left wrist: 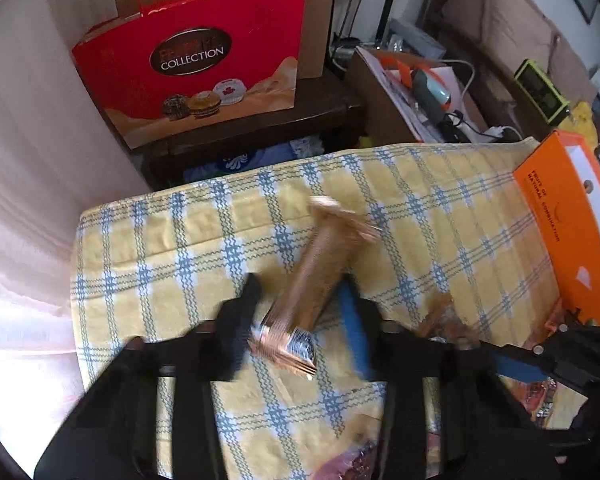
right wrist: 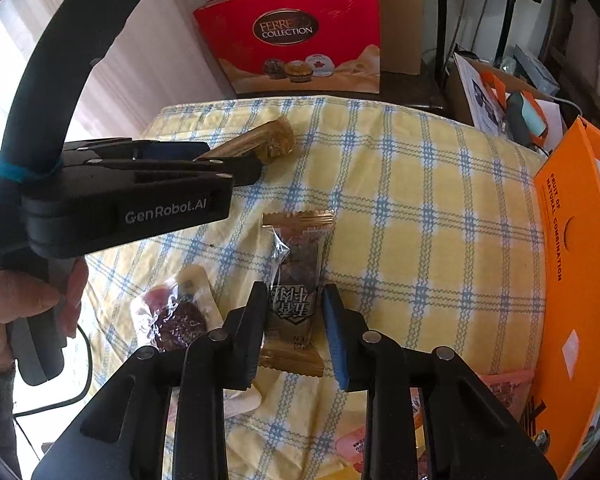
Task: Organize objects
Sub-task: 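Grasp the brown wrapped snack with the right tool while the left tool grasps the gold wafer bar, then carry the brown snack with the right tool while the left tool carries the wafer bar to the box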
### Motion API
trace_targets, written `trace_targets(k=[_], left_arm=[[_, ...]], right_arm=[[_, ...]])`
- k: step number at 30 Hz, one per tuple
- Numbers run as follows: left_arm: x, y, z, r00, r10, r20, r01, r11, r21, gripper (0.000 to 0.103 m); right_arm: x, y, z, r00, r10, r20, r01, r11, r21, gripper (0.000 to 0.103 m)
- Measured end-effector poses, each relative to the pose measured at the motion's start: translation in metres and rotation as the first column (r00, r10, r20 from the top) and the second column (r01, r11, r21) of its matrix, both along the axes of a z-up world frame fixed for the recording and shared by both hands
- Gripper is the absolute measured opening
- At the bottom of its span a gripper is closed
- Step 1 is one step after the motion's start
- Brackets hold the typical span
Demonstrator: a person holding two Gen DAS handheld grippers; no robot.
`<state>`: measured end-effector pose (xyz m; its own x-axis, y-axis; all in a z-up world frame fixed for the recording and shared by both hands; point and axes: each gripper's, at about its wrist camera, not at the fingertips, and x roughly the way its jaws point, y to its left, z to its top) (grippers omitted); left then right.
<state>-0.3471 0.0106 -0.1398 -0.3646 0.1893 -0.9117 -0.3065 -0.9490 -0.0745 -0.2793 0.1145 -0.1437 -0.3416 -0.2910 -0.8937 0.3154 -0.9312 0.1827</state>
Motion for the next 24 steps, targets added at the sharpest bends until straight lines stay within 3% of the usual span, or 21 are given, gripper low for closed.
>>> trace_targets(k=[1,13,24], left_arm=[[0.002,-0.001,0.001,1.0,0.007,0.008,-0.007,1.0,0.009,0.02],[0.047,-0.021,0.042,0.997,0.072,-0.018,-0.066,0.975,0.214,0.019],[0.097,0.008,0.081,0.998,0.049,-0.049,-0.034,0.965,0.26,0.019]], right_arm=[[0.0,0.0,0.0,1.0,0.0,-0.001,0.0,1.0,-0.001,0.021],[0.013,0.014,0.032,0.997,-0.022,-0.072,0.021,1.0,-0.009,0.02],[0.039,0.049,0.08,0.988,-0.071,-0.14,0.068,0.997,-0.024,0.02]])
